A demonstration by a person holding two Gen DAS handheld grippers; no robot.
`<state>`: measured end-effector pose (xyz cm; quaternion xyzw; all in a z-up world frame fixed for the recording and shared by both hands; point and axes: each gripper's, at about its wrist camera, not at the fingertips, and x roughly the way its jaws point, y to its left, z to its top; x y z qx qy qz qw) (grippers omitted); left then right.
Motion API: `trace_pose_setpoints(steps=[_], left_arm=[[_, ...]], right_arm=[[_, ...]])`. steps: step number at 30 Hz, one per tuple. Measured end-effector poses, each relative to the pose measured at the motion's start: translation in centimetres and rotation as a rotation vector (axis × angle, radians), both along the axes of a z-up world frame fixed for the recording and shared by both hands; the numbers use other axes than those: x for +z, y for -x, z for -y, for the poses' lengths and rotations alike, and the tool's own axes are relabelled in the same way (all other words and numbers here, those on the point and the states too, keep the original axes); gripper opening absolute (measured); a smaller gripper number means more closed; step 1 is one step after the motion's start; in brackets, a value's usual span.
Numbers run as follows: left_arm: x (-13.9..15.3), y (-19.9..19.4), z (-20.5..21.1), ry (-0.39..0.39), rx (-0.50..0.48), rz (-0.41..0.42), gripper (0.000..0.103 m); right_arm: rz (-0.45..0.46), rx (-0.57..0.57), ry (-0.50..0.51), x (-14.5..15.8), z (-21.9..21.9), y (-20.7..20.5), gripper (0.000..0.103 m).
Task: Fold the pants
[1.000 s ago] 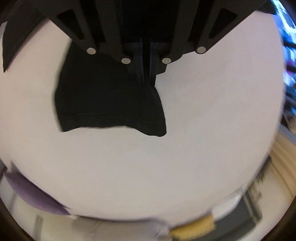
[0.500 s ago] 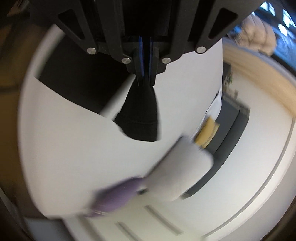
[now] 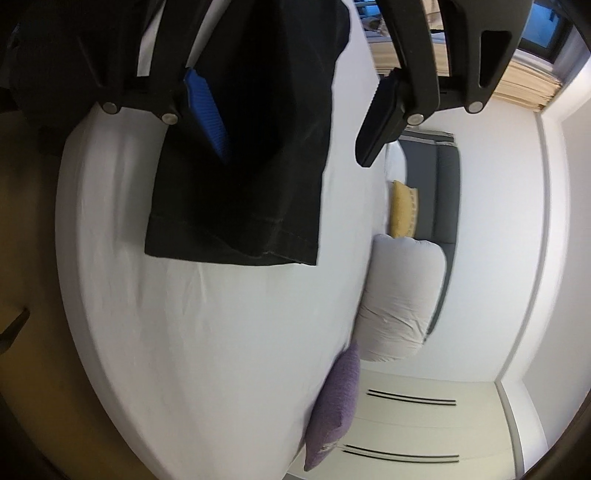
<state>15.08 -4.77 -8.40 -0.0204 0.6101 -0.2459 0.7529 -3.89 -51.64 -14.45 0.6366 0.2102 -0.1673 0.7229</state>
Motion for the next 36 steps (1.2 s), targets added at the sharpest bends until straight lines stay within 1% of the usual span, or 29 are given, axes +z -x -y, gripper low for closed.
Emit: trace_pose_setpoints(steps=[1,2,3,4,6,7,8,10,12,13,14,15,16,17,18,19,20,21,22,23,24,25,26,28,30,32,34,36], left_arm=[[0.0,0.0,0.2,-0.002,0.000,0.001,0.014],[0.0,0.2,0.1,-0.002,0.000,0.002,0.014],[0.0,0.2,0.2,-0.003,0.001,0.002,0.014],[0.0,0.3,0.3,-0.004,0.002,0.003,0.014],[-0.1,0.5,0.3,-0.003,0.005,0.005,0.014],[-0.1,0.6,0.2,-0.002,0.006,0.007,0.014],[-0.1,0.7,0.1,-0.001,0.008,0.008,0.014],[-0.2,0.8,-0.1,0.002,0.012,0.011,0.014],[-0.2,0.9,-0.1,0.002,0.014,0.015,0.014],[-0.2,0.9,-0.1,0.002,0.013,0.015,0.014],[-0.2,0.9,-0.2,0.002,0.013,0.015,0.014],[-0.2,0.9,-0.2,0.000,0.013,0.014,0.014],[-0.2,0.9,-0.2,0.000,0.014,0.015,0.014],[-0.2,0.9,-0.2,-0.001,0.014,0.015,0.014],[-0.2,1.0,-0.2,-0.001,0.015,0.016,0.014],[-0.2,1.0,-0.2,0.001,0.016,0.017,0.014],[-0.2,1.0,-0.2,0.003,0.018,0.018,0.014],[-0.2,1.0,-0.3,0.006,0.020,0.018,0.014],[-0.2,1.1,-0.3,0.008,0.021,0.019,0.014],[-0.2,1.1,-0.4,0.008,0.021,0.020,0.014],[-0.2,1.1,-0.4,0.008,0.022,0.020,0.014],[-0.2,1.1,-0.4,0.007,0.022,0.021,0.014],[-0.2,1.1,-0.4,0.005,0.022,0.021,0.014],[-0.1,1.1,-0.4,-0.001,0.020,0.023,0.014],[-0.1,1.1,-0.2,-0.004,0.023,0.022,0.014],[0.0,1.2,0.0,-0.010,0.024,0.025,0.014],[0.1,1.2,0.1,-0.014,0.025,0.027,0.014],[0.1,1.3,0.2,-0.013,0.029,0.028,0.014]], right_arm=[[-0.011,0.006,-0.001,-0.2,0.1,0.7,0.063],[-0.018,0.014,-0.006,-0.5,0.5,1.0,0.048],[-0.032,0.017,-0.012,-0.7,0.8,1.0,0.042],[-0.040,0.008,-0.023,-1.1,1.0,1.0,0.038],[-0.015,-0.027,-0.063,-1.7,1.9,1.3,0.035],[-0.013,-0.040,-0.074,-1.9,2.3,1.3,0.030],[-0.020,-0.053,-0.080,-2.0,2.8,1.4,0.022],[-0.031,-0.048,-0.070,-1.4,3.2,1.0,0.012],[-0.020,0.017,-0.011,0.4,3.3,-0.4,0.010],[0.003,0.048,0.025,1.5,3.1,-0.9,0.009],[0.074,0.081,0.062,3.1,2.8,-1.4,0.009],[0.143,0.097,0.066,4.0,2.7,-1.5,0.009],[0.177,0.105,0.067,4.4,2.7,-1.6,0.009],[0.183,0.113,0.063,4.3,3.0,-1.6,0.012],[0.153,0.105,0.060,3.9,3.2,-1.3,0.012],[0.089,0.080,0.061,3.2,3.6,-0.8,0.019],[-0.031,0.021,0.047,1.7,4.1,0.3,0.044],[-0.095,-0.038,0.006,0.4,4.4,1.5,0.059],[-0.106,-0.112,-0.066,-1.0,4.6,3.1,0.072],[-0.055,-0.166,-0.133,-2.2,4.7,4.6,0.073],[-0.004,-0.187,-0.173,-2.9,4.5,5.7,0.073],[0.006,-0.174,-0.180,-3.1,4.3,6.1,0.076],[0.005,-0.133,-0.171,-3.0,3.8,6.1,0.076],[0.003,-0.092,-0.134,-2.5,2.6,5.8,0.076],[0.004,-0.015,-0.075,-1.5,1.3,4.7,0.071],[-0.028,0.047,-0.042,-1.0,0.4,3.2,0.057],[-0.079,0.102,0.024,-0.3,-0.2,1.3,0.050],[-0.095,0.133,0.055,0.2,-0.4,0.5,0.043]])
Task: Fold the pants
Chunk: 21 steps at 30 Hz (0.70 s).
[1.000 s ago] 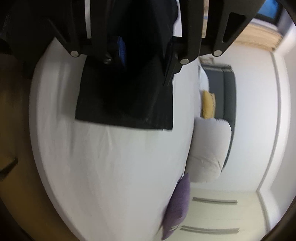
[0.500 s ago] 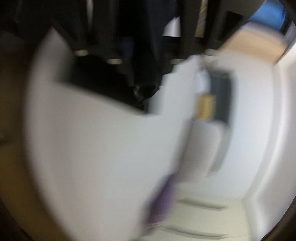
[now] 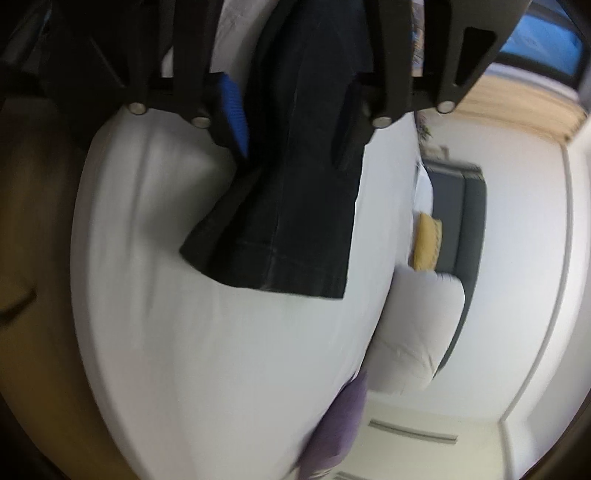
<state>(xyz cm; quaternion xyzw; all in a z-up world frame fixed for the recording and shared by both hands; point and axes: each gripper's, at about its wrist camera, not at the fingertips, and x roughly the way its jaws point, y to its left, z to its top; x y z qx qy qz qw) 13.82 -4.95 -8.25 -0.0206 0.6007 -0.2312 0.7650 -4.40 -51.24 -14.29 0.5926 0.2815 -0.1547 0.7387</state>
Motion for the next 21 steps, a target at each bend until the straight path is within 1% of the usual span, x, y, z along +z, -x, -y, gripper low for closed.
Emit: trace_pose_setpoints(steps=[1,2,4,5,6,7,9,10,11,12,14,16,18,21], left_arm=[[0.0,0.0,0.1,0.000,0.001,0.001,0.014],[0.0,0.1,0.1,0.000,0.003,0.002,0.014],[0.1,0.2,0.2,-0.003,0.001,0.006,0.014],[0.1,0.2,0.2,-0.004,0.001,0.006,0.014],[0.1,0.3,0.2,-0.004,0.001,0.006,0.014],[0.1,0.3,0.3,-0.004,0.001,0.007,0.014],[0.1,0.3,0.3,-0.004,0.002,0.007,0.014],[0.1,0.3,0.3,-0.004,0.002,0.008,0.014],[0.1,0.3,0.3,-0.005,0.001,0.008,0.014],[0.2,0.3,0.4,-0.007,0.001,0.008,0.014],[0.2,0.4,0.5,-0.010,0.000,0.008,0.014],[0.2,0.4,0.5,-0.008,0.001,0.009,0.014],[0.2,0.4,0.4,-0.002,0.007,0.010,0.014],[0.1,0.5,0.2,0.003,0.010,0.010,0.014]], right_arm=[[0.004,0.005,0.001,0.1,0.3,0.1,0.038],[0.004,0.007,-0.001,0.3,0.6,0.1,0.035],[-0.032,0.001,0.012,0.4,0.7,0.1,0.031],[-0.074,-0.002,0.032,0.5,0.6,0.4,0.030],[-0.157,-0.006,0.061,0.6,0.4,0.4,0.030],[-0.217,-0.016,0.080,0.7,0.5,0.5,0.030],[-0.268,-0.058,0.106,1.1,0.3,1.7,0.030],[-0.285,-0.073,0.139,1.8,0.2,2.0,0.030],[-0.295,-0.087,0.199,3.2,0.0,1.9,0.030],[-0.301,-0.089,0.233,3.9,0.0,1.9,0.030],[-0.290,-0.076,0.267,4.9,-0.1,1.4,0.030],[-0.272,-0.069,0.253,5.1,-0.3,1.6,0.030],[-0.259,-0.060,0.205,4.3,0.1,1.7,0.030],[-0.255,-0.049,0.187,4.6,-0.6,2.0,0.030]])
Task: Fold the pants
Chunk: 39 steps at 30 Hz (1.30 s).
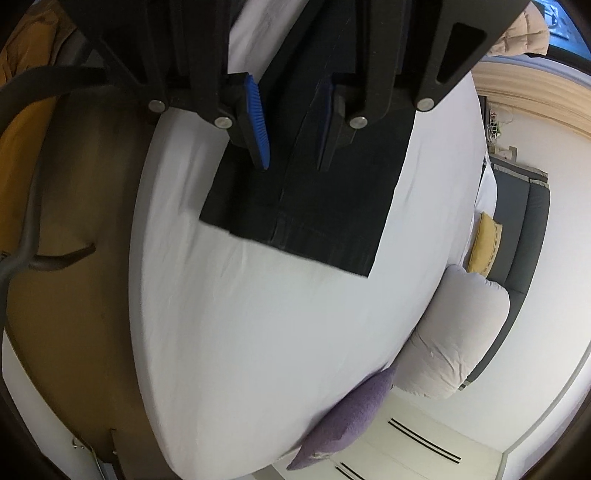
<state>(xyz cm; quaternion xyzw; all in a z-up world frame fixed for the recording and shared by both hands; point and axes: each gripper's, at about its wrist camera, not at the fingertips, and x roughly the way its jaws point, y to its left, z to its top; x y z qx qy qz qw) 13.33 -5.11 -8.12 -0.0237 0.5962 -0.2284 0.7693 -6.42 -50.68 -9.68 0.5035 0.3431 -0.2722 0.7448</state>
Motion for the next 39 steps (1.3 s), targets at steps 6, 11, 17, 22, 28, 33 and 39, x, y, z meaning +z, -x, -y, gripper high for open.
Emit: trace_pose_setpoints(steps=[6,11,17,22,28,33,39], left_arm=[[0.0,0.0,-0.2,0.007,-0.003,0.000,0.014],[0.0,0.1,-0.5,0.014,0.002,0.003,0.014],[0.0,0.1,-0.7,0.022,0.000,0.002,0.014],[0.0,0.1,-0.8,0.023,0.003,0.003,0.014],[0.0,0.1,-0.8,0.021,0.001,0.004,0.014],[0.0,0.1,-0.8,0.020,0.000,0.003,0.014],[0.1,0.0,-0.7,0.019,-0.005,0.001,0.014]], right_arm=[[-0.046,-0.025,-0.012,0.2,0.0,-1.0,0.030],[-0.066,-0.023,-0.061,-0.6,-0.2,-1.3,0.030],[-0.052,-0.027,-0.116,-1.9,-0.6,-1.5,0.030],[-0.009,-0.036,-0.149,-2.7,-0.5,-1.3,0.031],[-0.032,0.014,-0.037,-1.9,-1.1,-1.9,0.004],[-0.100,0.038,0.056,-1.3,-1.8,-1.6,0.002],[-0.132,-0.002,0.063,-1.9,-0.7,-0.5,0.002]])
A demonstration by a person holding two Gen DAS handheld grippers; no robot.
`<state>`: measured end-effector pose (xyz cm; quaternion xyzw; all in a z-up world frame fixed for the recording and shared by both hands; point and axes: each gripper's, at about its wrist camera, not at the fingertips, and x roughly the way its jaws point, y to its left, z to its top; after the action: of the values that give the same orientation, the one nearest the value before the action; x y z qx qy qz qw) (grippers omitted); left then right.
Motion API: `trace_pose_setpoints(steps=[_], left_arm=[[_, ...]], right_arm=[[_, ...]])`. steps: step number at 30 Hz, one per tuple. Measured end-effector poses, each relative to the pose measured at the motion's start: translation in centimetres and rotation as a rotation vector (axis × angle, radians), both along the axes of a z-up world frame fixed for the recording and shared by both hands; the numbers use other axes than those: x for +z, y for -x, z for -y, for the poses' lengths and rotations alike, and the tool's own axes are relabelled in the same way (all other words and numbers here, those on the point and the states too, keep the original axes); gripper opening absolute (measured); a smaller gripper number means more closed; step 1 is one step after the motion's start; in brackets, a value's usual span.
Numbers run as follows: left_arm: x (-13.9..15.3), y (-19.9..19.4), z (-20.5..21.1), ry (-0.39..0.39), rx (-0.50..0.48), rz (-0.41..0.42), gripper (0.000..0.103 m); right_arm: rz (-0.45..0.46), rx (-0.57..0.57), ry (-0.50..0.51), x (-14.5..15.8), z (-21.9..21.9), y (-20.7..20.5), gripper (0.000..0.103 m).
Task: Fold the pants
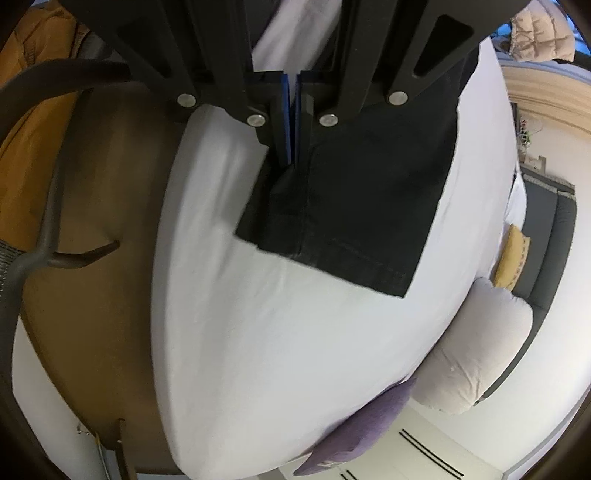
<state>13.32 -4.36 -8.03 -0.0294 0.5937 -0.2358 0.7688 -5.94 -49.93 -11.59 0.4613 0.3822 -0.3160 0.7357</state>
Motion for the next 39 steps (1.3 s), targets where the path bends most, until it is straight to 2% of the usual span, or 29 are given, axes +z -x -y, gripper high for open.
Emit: trace_pose_setpoints(steps=[8,15,18,19,22,23,25,27,29,30,32,34,35,37,39], left_arm=[[0.5,0.2,0.9,-0.031,-0.018,0.013,0.014],[0.8,0.2,0.8,0.000,-0.005,0.027,0.014],[0.6,0.2,0.4,0.021,0.002,0.025,0.014],[0.6,0.3,0.3,0.024,0.002,0.026,0.014],[0.4,0.3,0.3,0.030,0.007,0.030,0.014],[0.4,0.3,0.4,0.028,0.005,0.032,0.014],[0.4,0.2,0.3,0.029,0.011,0.033,0.014],[0.4,0.3,0.1,0.030,0.020,0.037,0.014],[0.4,0.9,-0.4,0.033,0.024,0.049,0.014],[0.4,1.1,-0.6,0.038,0.028,0.053,0.014],[0.3,1.5,-1.1,0.053,0.036,0.053,0.014],[0.2,1.8,-1.8,0.076,0.047,0.051,0.014],[0.1,2.0,-2.1,0.085,0.050,0.052,0.014],[-0.1,2.3,-2.6,0.090,0.045,0.057,0.014],[-0.2,2.3,-2.8,0.085,0.031,0.061,0.014]], right_arm=[[-0.077,0.030,0.057,0.0,-0.5,-0.5,0.001],[-0.131,0.004,0.072,-0.6,-0.3,-0.4,0.001],[-0.235,-0.056,0.044,-1.7,0.6,0.8,0.001],[-0.246,-0.061,0.053,-1.2,0.6,1.2,0.003],[-0.248,0.069,0.275,4.0,-2.4,-0.6,0.005],[-0.180,0.136,0.322,6.4,-4.2,-1.8,0.005],[-0.044,0.256,0.333,9.1,-7.0,-4.2,0.005],[0.084,0.449,0.255,10.4,-11.0,-8.1,0.015],[0.212,0.638,0.089,9.9,-15.9,-12.1,0.035],[0.241,0.722,0.014,9.2,-18.5,-13.9,0.038],[0.261,0.905,-0.135,7.2,-24.4,-17.7,0.040],[0.275,0.995,-0.233,5.1,-28.5,-20.2,0.040],[0.253,1.032,-0.316,3.3,-30.7,-21.9,0.039],[0.200,1.055,-0.443,-0.3,-33.0,-24.4,0.035],[0.116,1.006,-0.470,-3.5,-33.5,-26.0,0.024]])
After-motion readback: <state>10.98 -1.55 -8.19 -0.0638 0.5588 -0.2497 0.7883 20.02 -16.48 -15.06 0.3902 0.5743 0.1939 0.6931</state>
